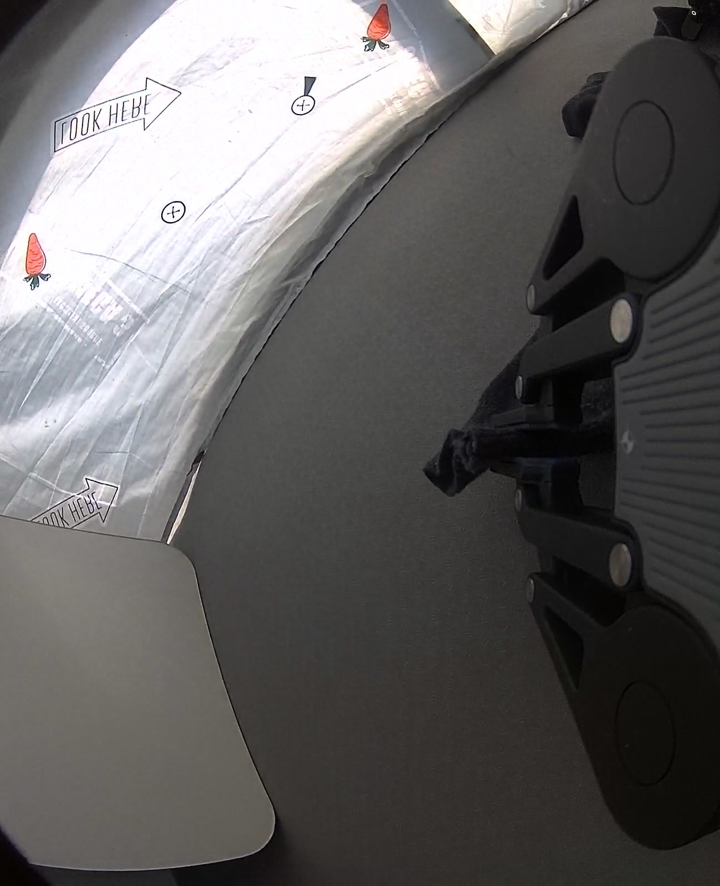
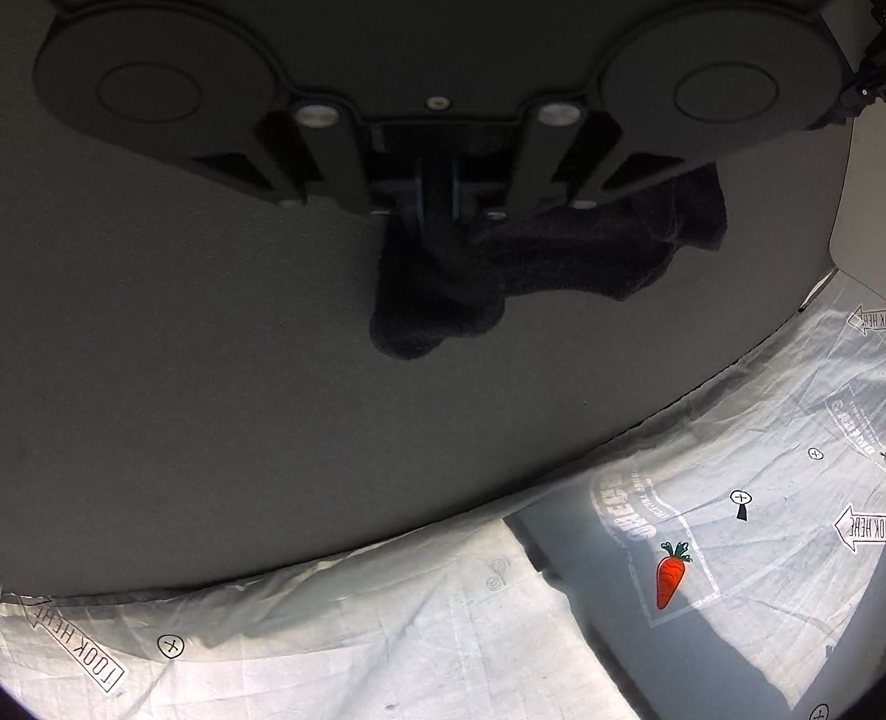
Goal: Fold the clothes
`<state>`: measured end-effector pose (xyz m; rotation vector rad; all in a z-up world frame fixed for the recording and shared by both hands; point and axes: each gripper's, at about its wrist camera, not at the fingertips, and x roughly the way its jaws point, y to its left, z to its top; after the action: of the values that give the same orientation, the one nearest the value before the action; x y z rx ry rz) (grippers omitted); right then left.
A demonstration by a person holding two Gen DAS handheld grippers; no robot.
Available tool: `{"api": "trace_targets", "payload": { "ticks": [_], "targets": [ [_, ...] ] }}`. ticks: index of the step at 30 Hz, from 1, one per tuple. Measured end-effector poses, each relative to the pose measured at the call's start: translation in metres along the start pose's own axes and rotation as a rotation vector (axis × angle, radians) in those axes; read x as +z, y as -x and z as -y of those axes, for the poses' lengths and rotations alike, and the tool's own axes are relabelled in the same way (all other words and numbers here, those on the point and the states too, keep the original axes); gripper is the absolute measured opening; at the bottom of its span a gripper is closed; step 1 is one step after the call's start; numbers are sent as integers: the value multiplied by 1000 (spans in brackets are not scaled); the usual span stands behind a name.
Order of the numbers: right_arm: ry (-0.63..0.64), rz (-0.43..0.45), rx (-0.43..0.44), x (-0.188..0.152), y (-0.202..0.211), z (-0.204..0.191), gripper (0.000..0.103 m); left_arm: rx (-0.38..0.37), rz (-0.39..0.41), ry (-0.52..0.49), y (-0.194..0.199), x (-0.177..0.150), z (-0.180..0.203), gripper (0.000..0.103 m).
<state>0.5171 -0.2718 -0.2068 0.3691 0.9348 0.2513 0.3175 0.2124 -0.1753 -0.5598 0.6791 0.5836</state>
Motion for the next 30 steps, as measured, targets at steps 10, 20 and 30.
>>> {"api": "trace_targets", "payload": {
  "ticks": [10,20,30],
  "targets": [
    [38,27,-64,14,-11,16,8,15,-27,-23,-20,-9,9,9],
    [46,5,-134,25,11,20,49,-108,-40,-86,-12,-1,27,9],
    [-32,119,-5,-29,124,22,56,-510,-60,-276,64,-51,127,9]
  ]
}}
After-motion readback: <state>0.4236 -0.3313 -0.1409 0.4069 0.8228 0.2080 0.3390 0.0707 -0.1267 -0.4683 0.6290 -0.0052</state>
